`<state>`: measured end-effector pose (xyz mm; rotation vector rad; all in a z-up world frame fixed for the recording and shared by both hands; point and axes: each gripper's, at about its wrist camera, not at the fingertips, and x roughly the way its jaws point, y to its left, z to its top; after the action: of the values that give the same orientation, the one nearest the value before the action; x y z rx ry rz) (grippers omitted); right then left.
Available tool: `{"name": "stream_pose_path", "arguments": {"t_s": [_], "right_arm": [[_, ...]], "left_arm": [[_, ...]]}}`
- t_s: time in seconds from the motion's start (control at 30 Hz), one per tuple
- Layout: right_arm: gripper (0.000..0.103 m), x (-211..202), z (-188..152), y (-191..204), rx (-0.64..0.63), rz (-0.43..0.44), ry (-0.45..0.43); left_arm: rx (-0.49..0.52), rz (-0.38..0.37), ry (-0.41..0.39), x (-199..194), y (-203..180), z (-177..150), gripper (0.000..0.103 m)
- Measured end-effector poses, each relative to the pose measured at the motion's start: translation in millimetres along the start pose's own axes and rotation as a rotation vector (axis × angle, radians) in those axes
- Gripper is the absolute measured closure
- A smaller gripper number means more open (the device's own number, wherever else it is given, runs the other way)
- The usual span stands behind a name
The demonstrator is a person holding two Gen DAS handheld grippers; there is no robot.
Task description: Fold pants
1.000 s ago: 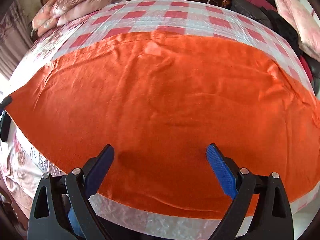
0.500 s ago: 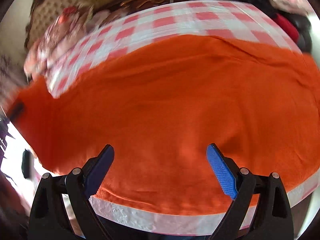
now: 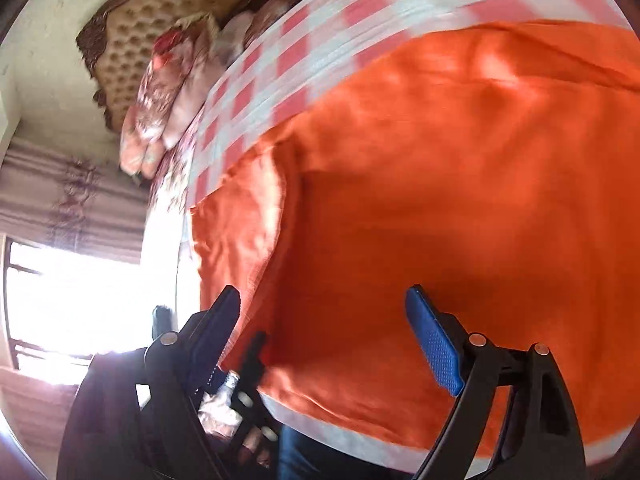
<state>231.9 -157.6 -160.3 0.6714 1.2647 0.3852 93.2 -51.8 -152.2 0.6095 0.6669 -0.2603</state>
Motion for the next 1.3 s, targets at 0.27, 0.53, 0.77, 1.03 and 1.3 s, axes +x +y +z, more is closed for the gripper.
{"name": "stream_pose_path", "arguments": {"t_s": [0.27, 0.53, 0.77, 1.03, 1.3], "right_arm": [[0.032, 60.0, 32.4, 66.0, -0.168, -0.148, 0.079], [0.096, 52.7, 32.5, 86.7, -0.296, -0.262, -0.048], [0.096, 46.1, 30.0, 49.2, -0.248, -0.279, -0.053], [0.096, 26.8, 25.2, 45.1, -0.261, -0.291, -0.103], [0.097, 37.7, 22.8, 38.1, -0.3, -0.35, -0.099]], "left_arm": [[-0.033, 0.007, -0.036, -13.5, 11.1, -6.1, 0.094], [0.007, -0.031, -0.098, -25.1, -12.3, -1.1, 0.094], [0.085, -0.08, -0.086, -10.1, -50.5, -2.3, 0.094], [0.065, -0.094, -0.11, -10.6, -57.6, 0.5, 0.094], [-0.142, -0.324, -0.049, -3.2, -24.8, 1.0, 0.062]]}}
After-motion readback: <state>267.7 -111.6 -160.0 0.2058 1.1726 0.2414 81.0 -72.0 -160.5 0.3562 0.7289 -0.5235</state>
